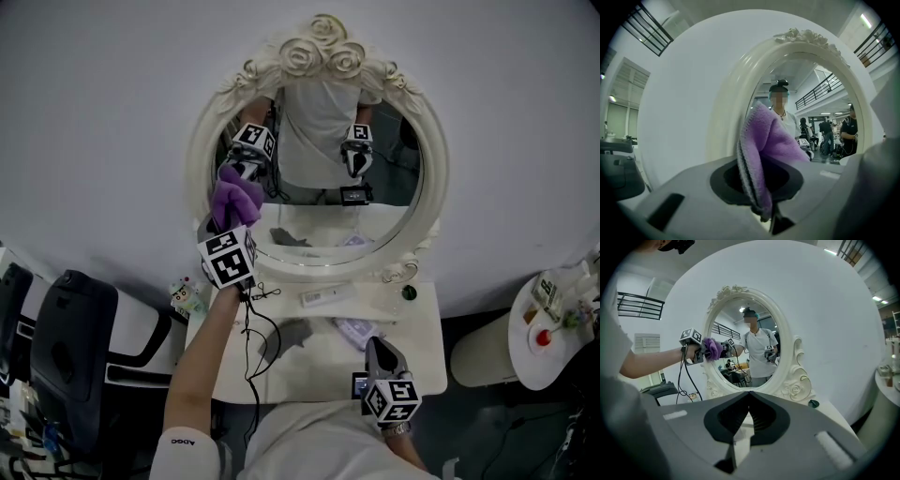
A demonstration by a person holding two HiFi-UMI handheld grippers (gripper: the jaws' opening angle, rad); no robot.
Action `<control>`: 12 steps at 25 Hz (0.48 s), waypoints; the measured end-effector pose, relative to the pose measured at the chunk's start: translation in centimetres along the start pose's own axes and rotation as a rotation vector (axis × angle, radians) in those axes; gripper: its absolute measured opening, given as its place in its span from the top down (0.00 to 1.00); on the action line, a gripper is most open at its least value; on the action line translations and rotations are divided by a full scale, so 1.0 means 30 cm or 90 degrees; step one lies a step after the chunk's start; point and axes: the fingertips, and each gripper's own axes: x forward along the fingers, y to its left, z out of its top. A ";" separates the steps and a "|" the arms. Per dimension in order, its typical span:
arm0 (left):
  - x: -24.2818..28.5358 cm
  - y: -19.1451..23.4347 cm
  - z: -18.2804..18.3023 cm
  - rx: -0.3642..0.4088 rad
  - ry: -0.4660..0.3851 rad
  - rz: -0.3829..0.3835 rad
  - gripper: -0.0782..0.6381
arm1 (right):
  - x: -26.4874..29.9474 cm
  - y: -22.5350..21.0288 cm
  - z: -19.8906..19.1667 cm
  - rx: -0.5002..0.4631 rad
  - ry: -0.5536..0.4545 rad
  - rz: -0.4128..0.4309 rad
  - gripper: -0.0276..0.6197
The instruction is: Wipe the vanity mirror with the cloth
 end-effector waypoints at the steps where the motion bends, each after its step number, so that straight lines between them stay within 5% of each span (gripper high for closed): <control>1: -0.006 -0.005 -0.002 0.000 -0.002 -0.002 0.81 | -0.004 -0.007 0.000 0.001 0.000 -0.001 0.95; 12: -0.150 -0.370 -0.084 0.001 -0.015 -0.153 0.81 | -0.078 -0.125 0.000 0.003 -0.001 -0.033 0.95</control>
